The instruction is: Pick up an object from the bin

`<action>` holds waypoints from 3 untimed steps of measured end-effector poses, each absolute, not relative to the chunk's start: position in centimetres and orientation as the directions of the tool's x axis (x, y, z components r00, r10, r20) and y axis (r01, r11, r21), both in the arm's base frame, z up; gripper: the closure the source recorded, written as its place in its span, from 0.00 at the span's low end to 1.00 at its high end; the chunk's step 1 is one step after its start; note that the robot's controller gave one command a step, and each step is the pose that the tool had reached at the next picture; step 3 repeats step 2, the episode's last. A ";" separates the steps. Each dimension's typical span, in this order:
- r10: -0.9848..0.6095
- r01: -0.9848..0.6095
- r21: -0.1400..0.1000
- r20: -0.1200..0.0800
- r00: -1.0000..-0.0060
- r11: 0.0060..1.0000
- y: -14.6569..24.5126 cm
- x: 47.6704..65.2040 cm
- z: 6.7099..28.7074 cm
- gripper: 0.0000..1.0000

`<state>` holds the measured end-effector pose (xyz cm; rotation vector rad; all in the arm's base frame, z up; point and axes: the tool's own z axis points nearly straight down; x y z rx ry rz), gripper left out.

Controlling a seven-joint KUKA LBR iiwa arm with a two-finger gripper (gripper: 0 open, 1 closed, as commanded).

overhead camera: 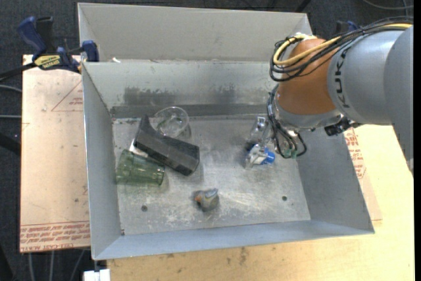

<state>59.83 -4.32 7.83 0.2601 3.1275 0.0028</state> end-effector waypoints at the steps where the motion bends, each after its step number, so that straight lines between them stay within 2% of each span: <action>1: 0.165 0.165 0.002 -0.003 -0.986 0.986 -4.3 59.8 7.8 1.00; 2: 0.110 0.110 0.001 -0.008 -0.994 0.994 -3.7 52.8 27.4 1.00; 3: 0.110 0.110 0.001 -0.008 -0.994 0.994 -3.7 52.8 27.4 1.00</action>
Offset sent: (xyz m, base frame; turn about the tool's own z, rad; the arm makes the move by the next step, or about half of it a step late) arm -0.0705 0.0056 0.1912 -0.0578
